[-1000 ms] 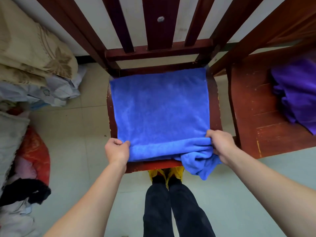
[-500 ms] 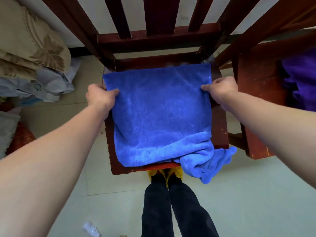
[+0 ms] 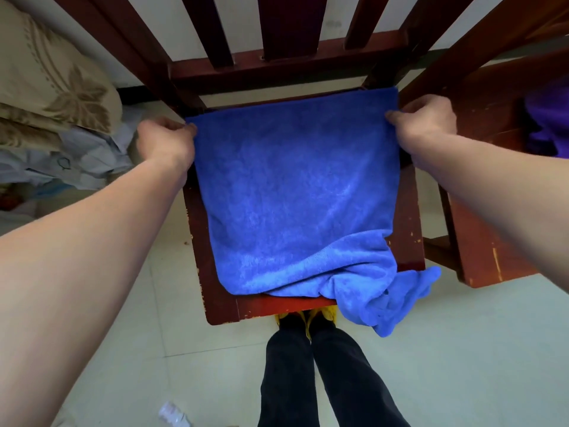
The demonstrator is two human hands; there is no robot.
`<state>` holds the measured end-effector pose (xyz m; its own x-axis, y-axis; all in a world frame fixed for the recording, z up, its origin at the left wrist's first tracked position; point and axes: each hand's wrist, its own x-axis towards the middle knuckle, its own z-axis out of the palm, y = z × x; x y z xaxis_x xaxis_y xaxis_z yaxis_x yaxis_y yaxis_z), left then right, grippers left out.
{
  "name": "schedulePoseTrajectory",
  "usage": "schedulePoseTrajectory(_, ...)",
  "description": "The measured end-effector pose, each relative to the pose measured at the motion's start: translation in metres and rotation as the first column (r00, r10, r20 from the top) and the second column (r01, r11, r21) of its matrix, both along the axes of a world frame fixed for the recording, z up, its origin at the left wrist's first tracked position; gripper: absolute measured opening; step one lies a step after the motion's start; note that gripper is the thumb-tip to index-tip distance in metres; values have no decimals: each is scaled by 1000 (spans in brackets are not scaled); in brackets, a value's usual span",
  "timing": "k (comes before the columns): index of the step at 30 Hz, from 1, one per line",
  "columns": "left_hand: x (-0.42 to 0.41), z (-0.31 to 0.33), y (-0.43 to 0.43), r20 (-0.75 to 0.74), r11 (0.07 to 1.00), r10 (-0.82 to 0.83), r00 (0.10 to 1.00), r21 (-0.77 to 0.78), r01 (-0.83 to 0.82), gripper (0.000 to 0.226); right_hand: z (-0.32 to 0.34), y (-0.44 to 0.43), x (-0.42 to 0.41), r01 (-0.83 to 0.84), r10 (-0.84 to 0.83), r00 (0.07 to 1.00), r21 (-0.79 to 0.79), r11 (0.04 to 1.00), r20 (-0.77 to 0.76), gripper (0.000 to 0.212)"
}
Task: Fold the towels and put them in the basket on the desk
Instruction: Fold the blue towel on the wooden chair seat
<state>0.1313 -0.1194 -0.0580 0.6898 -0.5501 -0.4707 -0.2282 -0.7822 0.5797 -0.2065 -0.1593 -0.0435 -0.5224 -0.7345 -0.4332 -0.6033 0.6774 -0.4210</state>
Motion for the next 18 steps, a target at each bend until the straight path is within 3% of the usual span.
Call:
schedulePoseTrajectory(5,-30,22,51,68,1000,-5,998,-9,6,17,18,55,-20,-112,111,994,-42,993,-23,29)
schedulePoseTrajectory(8,-68,35,113,-87,993,-75,993,79,82,33,27,123,-30,-307,313,949,106,946,-36,15)
schedulePoseTrajectory(10,-90,43,159,-249,958,-69,966,253,133,38,36,173,-34,-499,519,855,259,827,-12,30)
schedulePoseTrajectory(13,-116,52,206,-483,842,86,871,502,195,40,39,229,-41,-690,738,674,374,620,19,51)
schedulePoseTrajectory(16,-135,52,212,-558,817,270,785,564,121,37,34,244,-41,-703,772,636,406,584,-10,36)
schedulePoseTrajectory(18,-140,45,205,-560,854,351,750,520,-11,20,33,240,-34,-674,721,692,396,623,44,17)
